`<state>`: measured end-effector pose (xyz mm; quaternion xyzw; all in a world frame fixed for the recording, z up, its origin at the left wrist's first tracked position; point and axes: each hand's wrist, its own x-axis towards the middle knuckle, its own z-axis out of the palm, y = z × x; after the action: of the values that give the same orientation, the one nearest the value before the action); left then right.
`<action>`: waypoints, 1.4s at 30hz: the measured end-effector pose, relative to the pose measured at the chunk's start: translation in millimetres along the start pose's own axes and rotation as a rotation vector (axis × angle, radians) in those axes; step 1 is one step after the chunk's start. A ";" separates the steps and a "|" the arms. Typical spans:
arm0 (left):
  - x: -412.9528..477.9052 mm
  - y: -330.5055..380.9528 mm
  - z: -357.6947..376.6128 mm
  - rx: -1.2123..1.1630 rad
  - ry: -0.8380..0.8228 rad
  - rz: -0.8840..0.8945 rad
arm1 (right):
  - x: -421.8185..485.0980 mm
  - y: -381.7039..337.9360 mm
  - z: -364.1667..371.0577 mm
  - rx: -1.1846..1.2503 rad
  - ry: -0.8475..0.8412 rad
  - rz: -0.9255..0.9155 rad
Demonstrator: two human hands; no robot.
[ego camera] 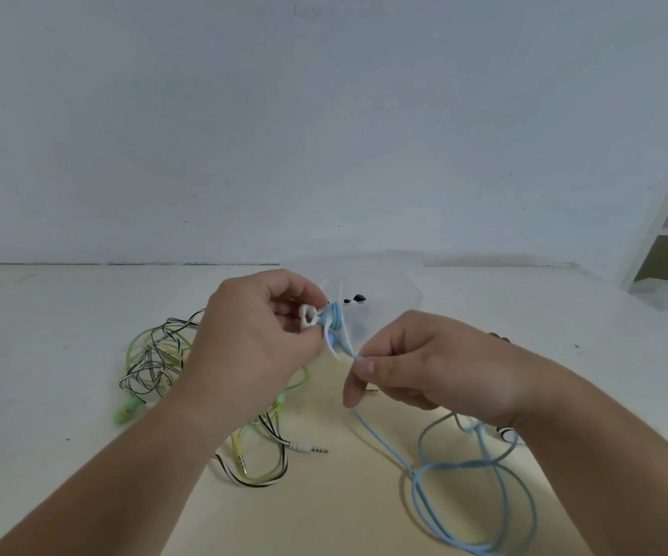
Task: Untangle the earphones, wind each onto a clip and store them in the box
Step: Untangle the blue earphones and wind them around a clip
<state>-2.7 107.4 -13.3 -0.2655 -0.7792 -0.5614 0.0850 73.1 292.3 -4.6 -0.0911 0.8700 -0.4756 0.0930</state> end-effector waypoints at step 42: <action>-9.2 0.5 7.7 0.321 -0.188 0.256 | -1.3 -14.2 9.6 -0.380 0.303 -0.135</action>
<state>6.6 111.6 -19.6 -0.3964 -0.8230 -0.3875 0.1236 77.7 277.3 2.4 -0.0924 0.9398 -0.3168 -0.0892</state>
